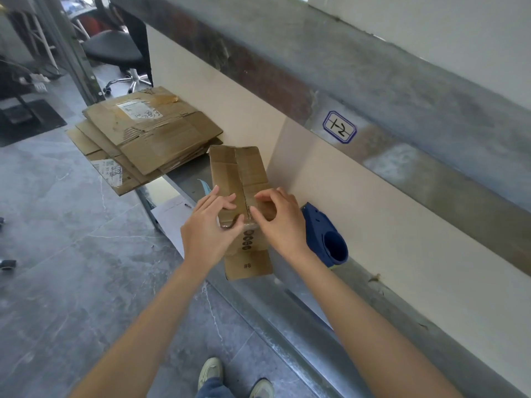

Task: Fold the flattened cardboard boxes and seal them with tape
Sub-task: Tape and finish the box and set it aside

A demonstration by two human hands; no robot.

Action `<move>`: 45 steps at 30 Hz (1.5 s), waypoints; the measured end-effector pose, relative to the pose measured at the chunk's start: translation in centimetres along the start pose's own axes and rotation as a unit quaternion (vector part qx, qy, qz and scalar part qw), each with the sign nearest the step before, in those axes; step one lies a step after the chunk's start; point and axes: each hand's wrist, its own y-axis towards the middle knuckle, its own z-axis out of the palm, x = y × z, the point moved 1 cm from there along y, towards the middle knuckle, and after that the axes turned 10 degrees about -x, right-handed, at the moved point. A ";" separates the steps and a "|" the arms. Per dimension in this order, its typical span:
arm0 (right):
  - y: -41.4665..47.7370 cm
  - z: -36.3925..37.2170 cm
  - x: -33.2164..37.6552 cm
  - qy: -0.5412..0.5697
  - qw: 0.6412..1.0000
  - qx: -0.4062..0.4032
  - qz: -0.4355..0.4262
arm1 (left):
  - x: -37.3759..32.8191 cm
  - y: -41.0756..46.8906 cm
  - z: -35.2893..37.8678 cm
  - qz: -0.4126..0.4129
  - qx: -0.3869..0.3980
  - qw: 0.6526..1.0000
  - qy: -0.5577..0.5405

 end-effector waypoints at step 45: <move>-2.8 -2.4 0.2 0.050 0.979 0.122 0.153 | 8.0 11.4 -1.6 -0.123 0.172 0.969 -0.129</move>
